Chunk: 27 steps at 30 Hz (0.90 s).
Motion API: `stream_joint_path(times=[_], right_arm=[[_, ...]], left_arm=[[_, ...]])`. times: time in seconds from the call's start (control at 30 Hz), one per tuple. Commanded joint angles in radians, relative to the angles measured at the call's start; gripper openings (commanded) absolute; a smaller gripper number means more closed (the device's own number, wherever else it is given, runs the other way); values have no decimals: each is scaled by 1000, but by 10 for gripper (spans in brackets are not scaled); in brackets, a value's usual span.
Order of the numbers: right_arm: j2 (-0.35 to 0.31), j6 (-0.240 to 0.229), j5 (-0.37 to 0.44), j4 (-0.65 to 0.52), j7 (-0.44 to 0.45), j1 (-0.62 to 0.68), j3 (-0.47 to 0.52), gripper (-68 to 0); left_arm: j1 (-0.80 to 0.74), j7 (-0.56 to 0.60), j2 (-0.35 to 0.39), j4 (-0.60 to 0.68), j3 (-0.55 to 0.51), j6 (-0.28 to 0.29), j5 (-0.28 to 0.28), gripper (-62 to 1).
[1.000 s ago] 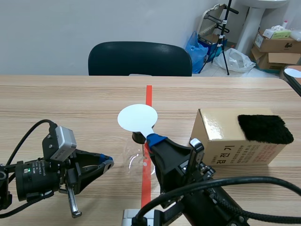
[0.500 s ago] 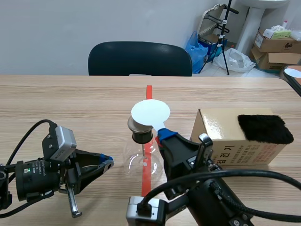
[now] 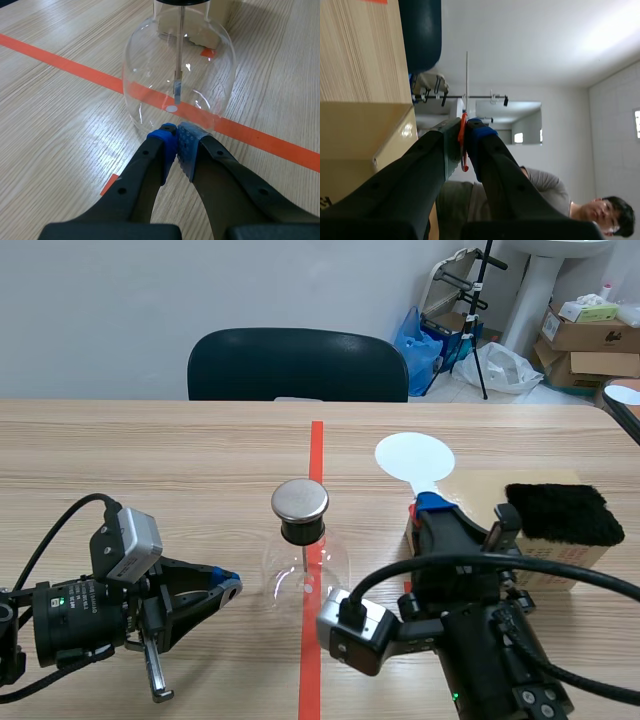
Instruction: Do the electroscope experiment
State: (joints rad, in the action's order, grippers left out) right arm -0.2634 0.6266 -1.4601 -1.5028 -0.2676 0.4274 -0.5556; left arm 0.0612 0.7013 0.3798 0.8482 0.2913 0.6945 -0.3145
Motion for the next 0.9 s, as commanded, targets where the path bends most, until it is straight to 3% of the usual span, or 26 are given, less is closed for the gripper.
stream_joint_path(times=[0.0,0.27,0.87], right_arm=[[-11,8,-1,-18,-26,-6,6,-665],[-11,8,-1,-18,-112,-6,6,-665],[-11,8,-1,-18,-115,-6,5,-665]], left_arm=[[0,17,0,19,-11,2,14,-567],[0,17,0,19,-11,2,14,-567],[0,17,0,19,-11,2,14,-567]])
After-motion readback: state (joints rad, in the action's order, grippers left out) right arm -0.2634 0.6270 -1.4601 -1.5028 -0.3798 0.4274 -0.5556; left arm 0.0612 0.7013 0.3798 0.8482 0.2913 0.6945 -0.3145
